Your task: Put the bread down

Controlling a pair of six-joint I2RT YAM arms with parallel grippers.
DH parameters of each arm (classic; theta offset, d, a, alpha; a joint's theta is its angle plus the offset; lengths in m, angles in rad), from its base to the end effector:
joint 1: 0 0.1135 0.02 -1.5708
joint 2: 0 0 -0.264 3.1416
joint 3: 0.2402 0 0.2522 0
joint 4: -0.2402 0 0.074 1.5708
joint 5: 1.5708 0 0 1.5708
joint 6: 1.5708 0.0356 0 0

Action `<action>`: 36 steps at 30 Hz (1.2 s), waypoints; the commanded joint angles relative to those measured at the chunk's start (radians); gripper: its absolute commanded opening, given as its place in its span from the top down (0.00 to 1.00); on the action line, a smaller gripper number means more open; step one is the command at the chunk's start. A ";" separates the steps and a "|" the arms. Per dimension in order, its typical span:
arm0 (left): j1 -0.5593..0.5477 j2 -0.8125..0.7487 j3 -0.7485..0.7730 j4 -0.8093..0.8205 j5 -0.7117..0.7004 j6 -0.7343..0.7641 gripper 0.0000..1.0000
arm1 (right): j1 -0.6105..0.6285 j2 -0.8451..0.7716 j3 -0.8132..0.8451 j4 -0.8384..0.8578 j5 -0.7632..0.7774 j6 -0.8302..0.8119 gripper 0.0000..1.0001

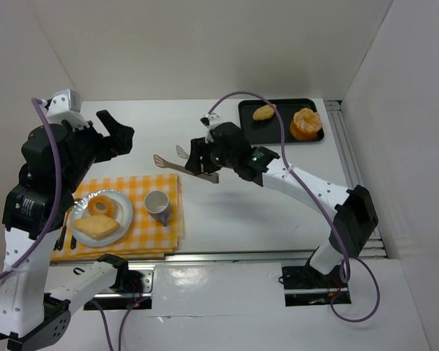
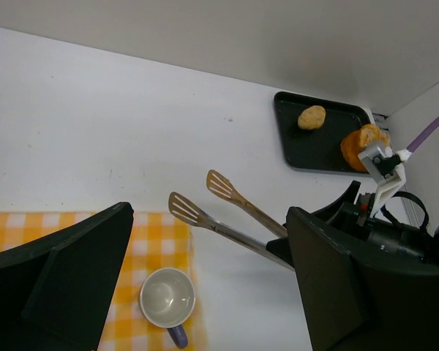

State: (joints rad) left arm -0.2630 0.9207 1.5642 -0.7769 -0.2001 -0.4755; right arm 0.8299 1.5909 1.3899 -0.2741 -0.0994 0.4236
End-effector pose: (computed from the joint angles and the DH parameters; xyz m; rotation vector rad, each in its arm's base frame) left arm 0.1255 -0.0265 0.5041 -0.3305 1.6839 -0.3797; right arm 0.2502 0.2788 0.3373 -0.5001 2.1027 0.8602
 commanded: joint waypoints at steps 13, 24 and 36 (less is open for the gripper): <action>0.007 0.181 0.003 -0.038 0.128 0.049 0.01 | -0.072 -0.086 -0.336 0.179 0.389 0.098 0.36; 0.007 0.161 -0.036 -0.028 0.139 0.049 0.01 | -0.113 -0.075 -0.324 0.158 0.354 0.087 0.29; 0.007 0.161 -0.128 0.013 0.209 0.049 0.01 | -0.400 -0.065 -0.310 -0.204 0.630 0.251 0.00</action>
State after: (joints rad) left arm -0.2630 1.0950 1.4349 -0.8181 -0.0303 -0.4446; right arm 0.4667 1.5414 1.0679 -0.3649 0.4583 0.6270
